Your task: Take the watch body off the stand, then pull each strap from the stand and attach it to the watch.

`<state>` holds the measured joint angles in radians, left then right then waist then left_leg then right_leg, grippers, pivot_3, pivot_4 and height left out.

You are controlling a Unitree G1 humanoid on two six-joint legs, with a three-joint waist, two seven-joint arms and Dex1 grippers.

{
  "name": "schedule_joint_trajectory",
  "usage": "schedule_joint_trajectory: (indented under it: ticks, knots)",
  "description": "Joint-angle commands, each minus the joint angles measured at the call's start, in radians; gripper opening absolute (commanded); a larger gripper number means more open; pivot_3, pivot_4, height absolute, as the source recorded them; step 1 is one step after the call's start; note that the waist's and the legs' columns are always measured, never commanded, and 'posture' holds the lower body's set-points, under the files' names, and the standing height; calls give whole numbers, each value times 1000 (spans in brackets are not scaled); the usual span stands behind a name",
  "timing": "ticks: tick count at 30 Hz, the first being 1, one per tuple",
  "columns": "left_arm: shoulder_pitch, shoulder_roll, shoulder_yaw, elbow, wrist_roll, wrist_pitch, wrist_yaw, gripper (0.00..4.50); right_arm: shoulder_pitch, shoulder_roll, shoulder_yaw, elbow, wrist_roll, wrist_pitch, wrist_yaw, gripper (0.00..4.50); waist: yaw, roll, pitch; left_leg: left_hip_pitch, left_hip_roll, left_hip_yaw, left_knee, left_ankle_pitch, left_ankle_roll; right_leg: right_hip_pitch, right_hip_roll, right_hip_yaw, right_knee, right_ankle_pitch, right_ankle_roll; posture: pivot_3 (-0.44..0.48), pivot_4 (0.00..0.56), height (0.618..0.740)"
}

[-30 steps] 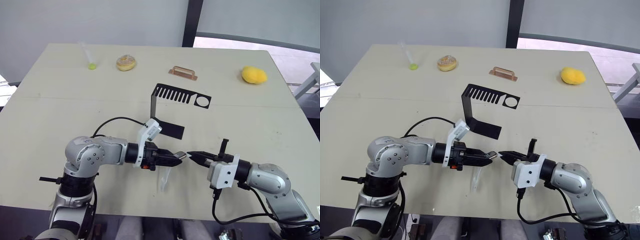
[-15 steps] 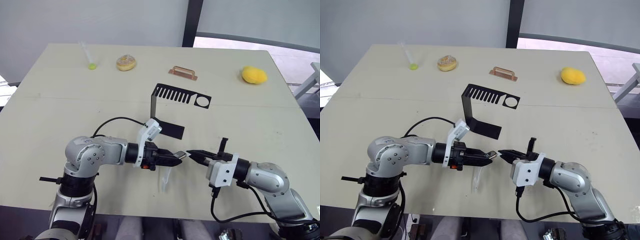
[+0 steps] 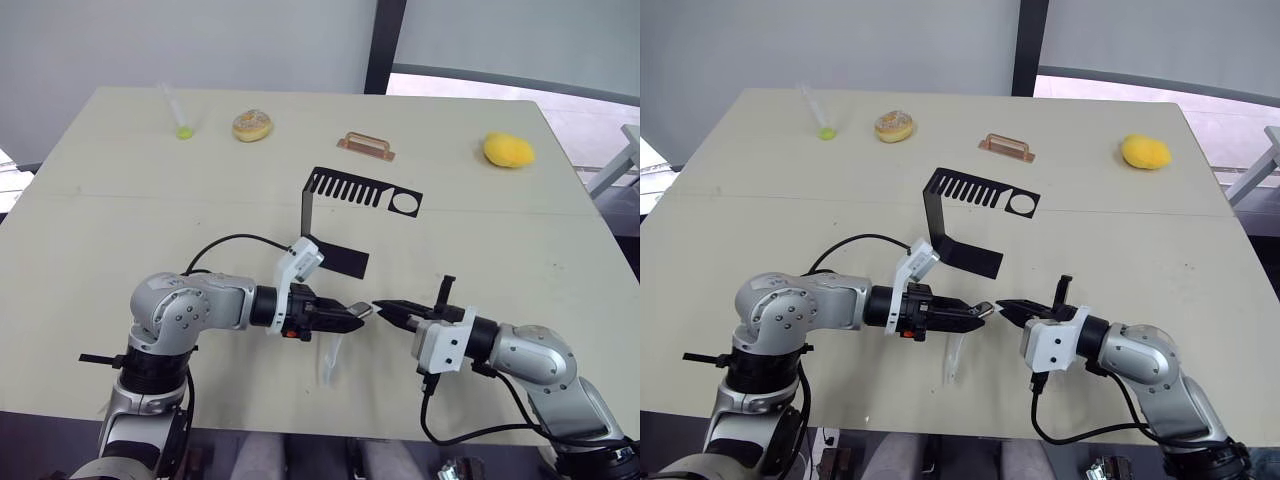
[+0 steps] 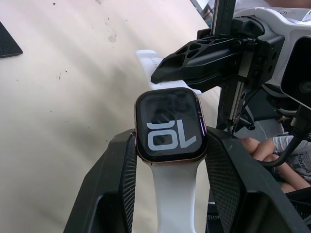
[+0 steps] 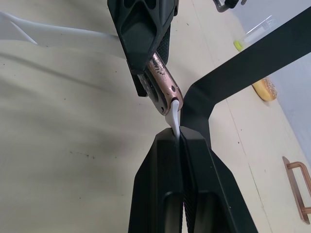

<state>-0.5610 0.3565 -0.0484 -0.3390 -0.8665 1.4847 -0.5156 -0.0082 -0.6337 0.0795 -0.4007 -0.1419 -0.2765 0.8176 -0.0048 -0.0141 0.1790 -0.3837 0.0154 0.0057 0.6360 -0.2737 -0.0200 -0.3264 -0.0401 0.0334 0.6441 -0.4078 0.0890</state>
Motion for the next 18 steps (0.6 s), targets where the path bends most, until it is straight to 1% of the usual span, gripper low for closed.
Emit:
schedule_joint_trajectory:
  ticks: [1, 18]
  knots:
    - [-13, -55, -36, -40, -44, -15, -24, 1576, -17, 20, 66, -41, 16, -20, -6, 0, 0, 0, 0, 0, 0, 0, 0, 0, 0, 0, 0, 0, 0, 0, 0, 0, 150, 740]
    - [-11, -44, -38, -34, -16, -16, -14, 1576, -21, 19, 54, -46, 8, -29, -16, 0, 0, 0, 0, 0, 0, 0, 0, 0, 0, 0, 0, 0, 0, 0, 0, 0, 150, 740]
